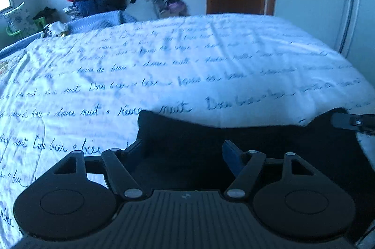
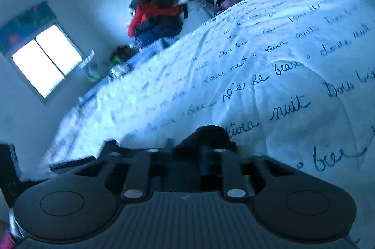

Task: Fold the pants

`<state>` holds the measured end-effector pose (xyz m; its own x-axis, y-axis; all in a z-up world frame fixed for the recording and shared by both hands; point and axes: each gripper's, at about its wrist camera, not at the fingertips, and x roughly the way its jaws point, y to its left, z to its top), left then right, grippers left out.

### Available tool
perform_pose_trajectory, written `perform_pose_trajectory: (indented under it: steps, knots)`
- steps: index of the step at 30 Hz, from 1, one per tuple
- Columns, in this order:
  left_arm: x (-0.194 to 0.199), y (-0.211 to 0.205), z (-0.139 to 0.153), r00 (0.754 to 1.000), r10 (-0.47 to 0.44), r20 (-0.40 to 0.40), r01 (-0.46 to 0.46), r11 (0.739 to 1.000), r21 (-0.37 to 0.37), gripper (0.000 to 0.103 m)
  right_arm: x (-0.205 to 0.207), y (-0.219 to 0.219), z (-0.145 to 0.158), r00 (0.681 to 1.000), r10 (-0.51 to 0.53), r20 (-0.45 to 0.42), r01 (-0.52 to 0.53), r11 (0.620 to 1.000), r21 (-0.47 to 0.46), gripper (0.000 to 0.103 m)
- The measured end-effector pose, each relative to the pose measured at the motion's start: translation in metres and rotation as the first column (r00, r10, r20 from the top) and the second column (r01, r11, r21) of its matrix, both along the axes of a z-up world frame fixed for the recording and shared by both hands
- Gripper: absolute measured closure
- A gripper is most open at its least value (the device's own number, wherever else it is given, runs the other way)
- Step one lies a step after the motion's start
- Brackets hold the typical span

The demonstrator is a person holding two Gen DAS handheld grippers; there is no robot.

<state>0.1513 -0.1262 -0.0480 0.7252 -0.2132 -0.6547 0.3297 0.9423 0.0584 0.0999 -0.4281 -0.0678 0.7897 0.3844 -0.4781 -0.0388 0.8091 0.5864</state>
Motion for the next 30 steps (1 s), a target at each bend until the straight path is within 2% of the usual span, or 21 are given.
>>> perform_pose_trajectory:
  steps: [1,3,5,9,12,14,17,21,23,25,27,30]
  knots:
    - [0.002,0.0,-0.003,1.0,0.012,-0.001,-0.012,1.0,0.009,0.028,-0.002,0.003,0.001,1.0,-0.001,0.001,0.001,0.999,-0.036,0.093]
    - [0.006,0.001,-0.008,0.999,0.036,-0.002,-0.036,0.999,0.026,0.025,-0.009,0.005,0.004,1.0,-0.029,0.007,0.029,0.995,-0.099,0.094]
    - [0.011,0.004,-0.011,0.998,0.057,-0.019,-0.057,0.998,0.01,0.024,-0.012,0.003,0.003,0.999,-0.052,-0.001,0.052,0.991,-0.126,0.094]
    - [0.003,0.006,-0.003,0.999,0.054,-0.001,-0.054,0.998,-0.01,0.028,-0.021,-0.003,0.002,0.993,-0.113,-0.022,0.111,0.991,-0.074,0.084]
    - [-0.014,0.008,0.005,0.999,0.034,0.039,-0.033,0.999,-0.024,0.028,-0.048,-0.003,0.013,0.988,-0.154,0.027,0.156,0.984,-0.084,0.082]
    - [-0.023,0.007,0.009,0.999,0.015,0.05,-0.013,0.999,-0.037,0.027,-0.068,-0.005,0.016,0.987,-0.157,0.038,0.158,0.986,-0.045,0.082]
    - [-0.037,0.003,0.013,0.998,-0.021,0.062,0.024,0.998,-0.053,0.025,-0.095,-0.009,0.015,0.993,-0.115,0.039,0.112,0.992,0.066,0.082]
    - [-0.047,-0.002,0.011,0.998,-0.047,0.051,0.05,0.997,-0.06,0.025,-0.117,-0.011,0.001,0.998,-0.068,0.002,0.066,0.971,0.231,0.08]
    - [-0.049,-0.003,0.008,0.998,-0.05,0.046,0.053,0.997,-0.053,0.025,-0.123,-0.012,-0.005,0.996,-0.084,-0.025,0.088,0.963,0.254,0.064]
    - [-0.051,-0.003,0.007,0.998,-0.047,0.04,0.049,0.998,-0.049,0.025,-0.128,-0.014,-0.011,0.996,-0.082,-0.027,0.086,0.949,0.302,0.056]
    - [-0.051,-0.001,0.006,0.999,-0.041,0.033,0.043,0.998,-0.054,0.025,-0.13,-0.015,-0.015,0.997,-0.074,-0.013,0.074,0.931,0.358,0.056]
    - [-0.051,0.002,0.005,0.999,-0.028,0.025,0.03,0.998,-0.059,0.025,-0.126,-0.013,-0.016,0.997,-0.069,-0.025,0.074,0.939,0.335,0.056]
